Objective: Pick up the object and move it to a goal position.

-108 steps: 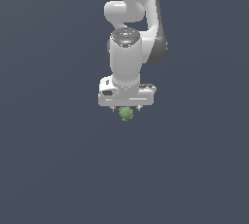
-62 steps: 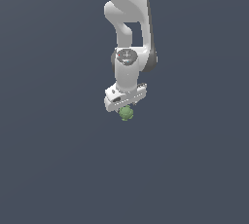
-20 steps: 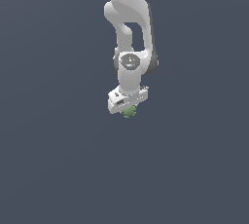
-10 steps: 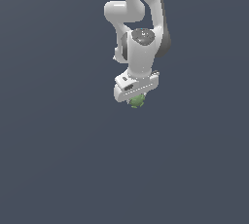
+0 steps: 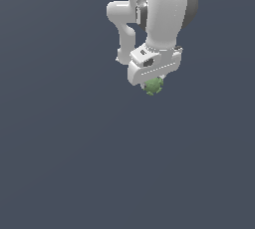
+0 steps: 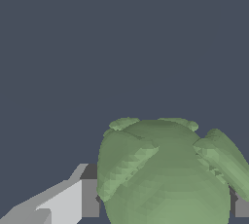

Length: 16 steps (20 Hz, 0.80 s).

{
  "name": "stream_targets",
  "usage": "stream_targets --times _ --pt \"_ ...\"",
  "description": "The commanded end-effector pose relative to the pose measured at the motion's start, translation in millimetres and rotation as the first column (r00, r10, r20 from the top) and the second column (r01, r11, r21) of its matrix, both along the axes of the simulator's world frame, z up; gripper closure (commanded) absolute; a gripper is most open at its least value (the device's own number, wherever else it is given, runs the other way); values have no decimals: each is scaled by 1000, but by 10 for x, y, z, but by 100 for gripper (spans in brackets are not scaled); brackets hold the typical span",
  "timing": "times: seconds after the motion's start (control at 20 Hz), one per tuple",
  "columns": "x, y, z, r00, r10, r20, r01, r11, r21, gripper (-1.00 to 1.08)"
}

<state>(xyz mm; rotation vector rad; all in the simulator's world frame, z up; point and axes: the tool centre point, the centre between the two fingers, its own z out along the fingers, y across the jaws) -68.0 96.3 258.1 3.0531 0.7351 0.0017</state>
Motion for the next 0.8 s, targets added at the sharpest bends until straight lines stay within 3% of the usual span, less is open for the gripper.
stream_targets --times 0.0,0.35,0.75 --pt "-8 92 231 1000 0 -1 0 1000 0 108" --pt "2 274 677 1000 -1 -1 1 1000 1 108" --pt "22 352 869 1000 -1 -1 1 1000 1 108"
